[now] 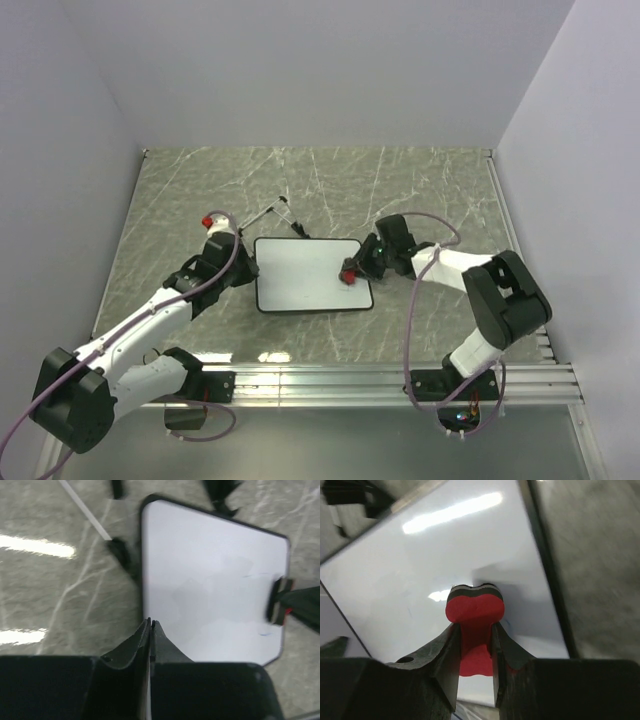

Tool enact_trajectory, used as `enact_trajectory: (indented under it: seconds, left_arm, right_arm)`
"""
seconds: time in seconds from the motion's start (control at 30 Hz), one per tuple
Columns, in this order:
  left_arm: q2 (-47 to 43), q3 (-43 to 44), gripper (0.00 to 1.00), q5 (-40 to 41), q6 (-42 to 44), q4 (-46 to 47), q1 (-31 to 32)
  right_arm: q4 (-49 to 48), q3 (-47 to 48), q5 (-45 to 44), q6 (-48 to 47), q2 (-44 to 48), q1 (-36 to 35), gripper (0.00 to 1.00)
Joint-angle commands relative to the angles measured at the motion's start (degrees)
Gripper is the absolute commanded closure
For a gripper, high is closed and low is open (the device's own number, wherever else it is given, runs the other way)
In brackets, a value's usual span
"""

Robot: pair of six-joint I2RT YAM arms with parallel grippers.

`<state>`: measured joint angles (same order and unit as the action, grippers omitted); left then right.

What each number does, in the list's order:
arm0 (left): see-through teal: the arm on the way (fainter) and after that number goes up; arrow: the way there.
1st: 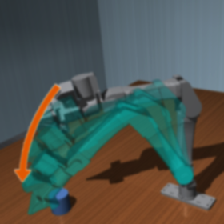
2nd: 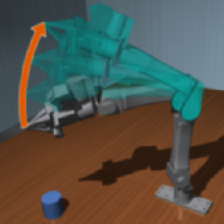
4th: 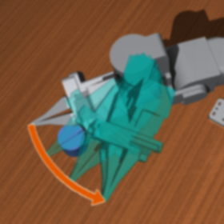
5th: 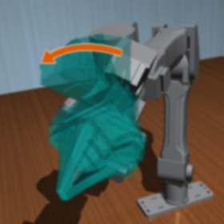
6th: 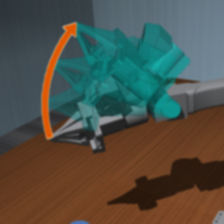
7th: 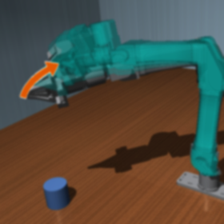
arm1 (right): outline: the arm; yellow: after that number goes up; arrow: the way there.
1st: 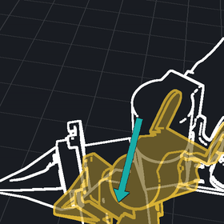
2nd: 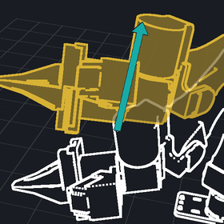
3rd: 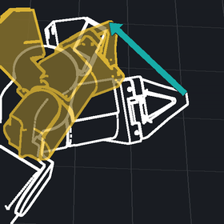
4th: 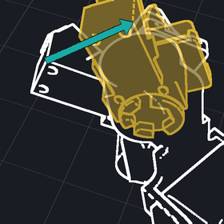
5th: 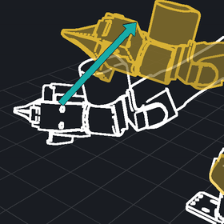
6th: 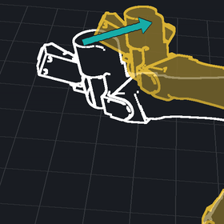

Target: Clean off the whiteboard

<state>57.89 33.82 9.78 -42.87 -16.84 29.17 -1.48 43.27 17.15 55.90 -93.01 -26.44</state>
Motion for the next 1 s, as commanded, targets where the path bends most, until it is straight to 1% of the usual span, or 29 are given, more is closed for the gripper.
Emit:
enact_trajectory:
  seconds: [0.0,0.2,0.27,0.37,0.5,0.53,0.57,0.63,0.67,0.73,0.77,0.83,0.87,0.97]
  left_arm:
    - [-1.02,4.5,1.0,-2.57,-0.02,6.73,0.36]
    - [-0.41,4.76,1.0,-2.57,-0.19,7.43,0.28]
    - [-0.14,4.76,1.0,-2.66,-0.37,7.79,0.19]
    - [0.12,4.85,1.0,-2.66,-0.54,7.7,0.27]
    - [-0.23,5.55,0.99,-0.82,-1.69,4.37,-0.16]
    - [-0.06,5.81,0.96,-0.21,-1.95,2.01,-0.43]
    - [-0.14,5.9,0.8,-0.03,-2.21,1.2,-0.78]
    - [-1.71,5.03,0.61,-0.03,-2.39,0.23,-0.95]
    - [-2.6,4.33,0.45,-0.29,-2.74,0.32,-1.39]
    - [-5.85,1.87,0.34,-0.64,-3.62,0.23,-2.18]
    - [-6.81,0.73,0.31,-2.47,-4.4,1.01,-3.75]
    - [-9.44,-3.13,0.31,-5.2,-5.46,2.33,-5.52]
    - [-10.24,-4.54,0.34,-8.78,-6.25,4.6,-7.27]
    - [-11.74,-9.82,0.4,-11.26,-9.32,8.64,-8.51]
  right_arm:
    - [16.21,-3.28,-2.55,-3.51,4.13,-2.21,1.0]
    - [29.58,0.49,-9.76,-5.62,12.49,-8.45,1.0]
    - [30.3,1.12,-10.2,-5.1,13.03,-9.16,1.0]
    - [29.87,3.05,-10.82,-4.92,10.93,-9.33,1.0]
    - [30.21,8.92,-12.66,-7.11,4.26,-9.25,1.0]
    - [30.48,10.07,-13.19,-7.55,3.11,-9.33,1.0]
    - [31.26,12.35,-13.97,-8.52,1.1,-9.25,1.0]
    - [31.88,14.47,-15.55,-9.4,-0.76,-9.16,1.0]
    - [32.41,16.04,-15.83,-10.01,-2.33,-8.99,1.0]
    - [32.59,17.2,-16.18,-10.55,-3.57,-8.37,1.0]
    - [33.02,18.33,-16.35,-10.98,-4.45,-8.28,1.0]
    - [33.38,19.22,-16.53,-11.34,-4.98,-7.76,1.0]
    - [33.81,19.75,-16.62,-11.6,-4.99,-7.67,1.0]
    - [34.96,20.71,-17.06,-12.13,-4.72,-7.14,1.0]
